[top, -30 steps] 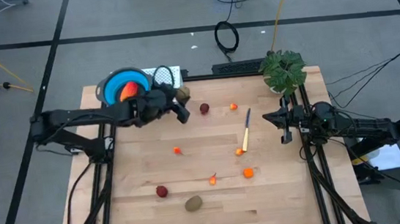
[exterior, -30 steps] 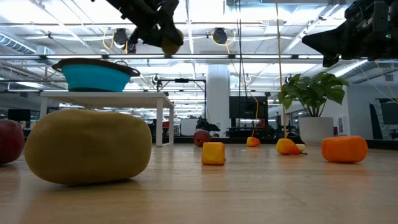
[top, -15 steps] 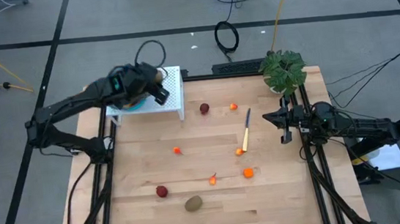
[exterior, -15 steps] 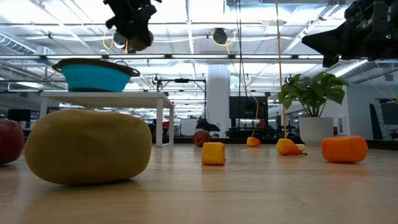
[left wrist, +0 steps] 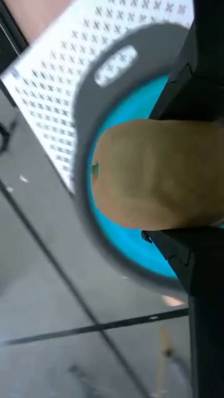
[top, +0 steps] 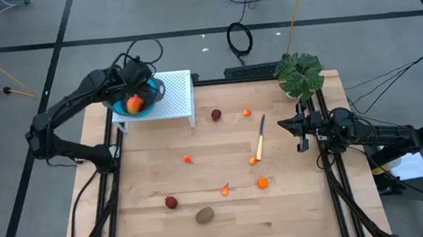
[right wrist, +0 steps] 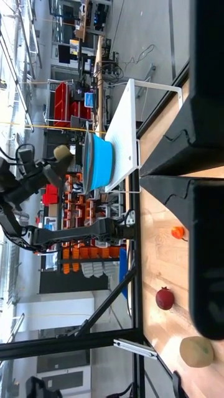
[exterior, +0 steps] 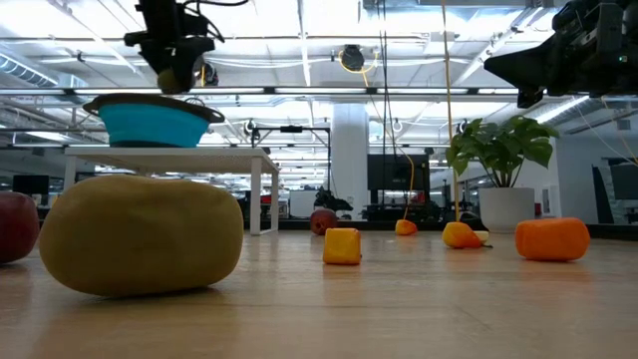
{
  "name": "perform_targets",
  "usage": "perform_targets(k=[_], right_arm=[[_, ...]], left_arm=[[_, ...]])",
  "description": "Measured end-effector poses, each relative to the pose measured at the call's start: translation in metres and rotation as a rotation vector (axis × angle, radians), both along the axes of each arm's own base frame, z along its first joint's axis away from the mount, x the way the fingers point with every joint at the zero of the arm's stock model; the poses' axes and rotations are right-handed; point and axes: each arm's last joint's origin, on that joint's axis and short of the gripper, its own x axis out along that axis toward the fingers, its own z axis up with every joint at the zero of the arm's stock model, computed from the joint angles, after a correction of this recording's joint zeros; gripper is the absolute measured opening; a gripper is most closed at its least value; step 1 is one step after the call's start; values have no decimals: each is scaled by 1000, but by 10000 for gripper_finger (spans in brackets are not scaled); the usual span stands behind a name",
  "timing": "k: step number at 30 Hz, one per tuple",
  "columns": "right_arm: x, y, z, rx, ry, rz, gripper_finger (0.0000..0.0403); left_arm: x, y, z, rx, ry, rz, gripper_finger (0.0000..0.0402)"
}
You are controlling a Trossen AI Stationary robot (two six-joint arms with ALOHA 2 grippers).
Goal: Pick & Place Fruit
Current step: Put the brown kiwi into the blue strainer bowl on the shelf
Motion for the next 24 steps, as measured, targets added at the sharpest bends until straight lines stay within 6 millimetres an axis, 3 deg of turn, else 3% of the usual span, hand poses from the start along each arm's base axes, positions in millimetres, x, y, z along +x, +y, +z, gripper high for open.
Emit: perform_targets(k=[6,17,24], right_arm=[[0,0,0,0,2,0,0],[0,0,0,0,3,1,0],[0,0,0,38,-2,7,0]], left_arm=[[-3,0,-3,-116,-75,28,211],[-3,0,-5,-148,-95,57,211],[-4,-1,-37,-215,-34,110,211]])
